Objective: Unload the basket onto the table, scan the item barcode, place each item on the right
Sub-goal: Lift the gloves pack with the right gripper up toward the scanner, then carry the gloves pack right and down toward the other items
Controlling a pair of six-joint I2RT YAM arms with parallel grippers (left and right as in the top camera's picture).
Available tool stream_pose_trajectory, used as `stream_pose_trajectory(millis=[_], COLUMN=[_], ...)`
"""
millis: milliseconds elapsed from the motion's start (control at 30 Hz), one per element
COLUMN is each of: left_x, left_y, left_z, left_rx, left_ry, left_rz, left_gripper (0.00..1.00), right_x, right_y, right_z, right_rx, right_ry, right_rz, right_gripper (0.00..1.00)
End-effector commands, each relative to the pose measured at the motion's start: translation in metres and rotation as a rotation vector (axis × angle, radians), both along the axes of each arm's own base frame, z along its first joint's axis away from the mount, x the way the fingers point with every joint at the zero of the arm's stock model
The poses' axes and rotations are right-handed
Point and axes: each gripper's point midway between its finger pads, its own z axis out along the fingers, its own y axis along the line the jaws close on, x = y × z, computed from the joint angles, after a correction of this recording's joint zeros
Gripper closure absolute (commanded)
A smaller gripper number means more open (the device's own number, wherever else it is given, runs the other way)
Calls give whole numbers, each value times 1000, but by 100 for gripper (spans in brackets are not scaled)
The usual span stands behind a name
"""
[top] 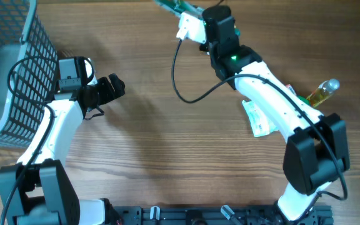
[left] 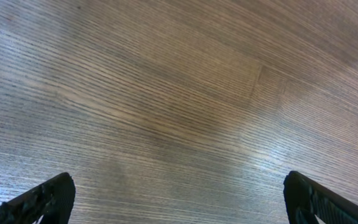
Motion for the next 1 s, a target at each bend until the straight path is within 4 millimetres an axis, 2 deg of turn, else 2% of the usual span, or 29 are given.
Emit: stream_pose_trajectory(millis=[0, 167, 233, 400, 667, 800, 967], left_x=[-1, -1, -1, -1, -1, -1, -1], left_y=[2, 2, 2, 2, 2, 2, 2], left_z=[1, 1, 1, 1, 1, 1, 1], left_rx=[7, 7, 7, 6, 7, 7, 7], left_ry=[-5, -5, -5, -5, -5, -5, -5], left_rz=[-1, -1, -1, -1, -1, -1, -1], left_gripper=[0, 0, 0, 0, 0, 0, 0], right_x=[13, 30, 38, 51, 57, 58, 51], right_y=[2, 10, 7, -2, -11, -8, -10], right_z=[-6, -20, -29, -36, -64, -77, -93], right_rx=[1, -25, -49, -39, -57, -44, 54], right_ry=[-32, -85, -105, -151, -107, -79, -11], right_rz=[-15, 5, -16, -62, -69, -47, -102], right_gripper=[96, 96, 96, 96, 96, 96, 96])
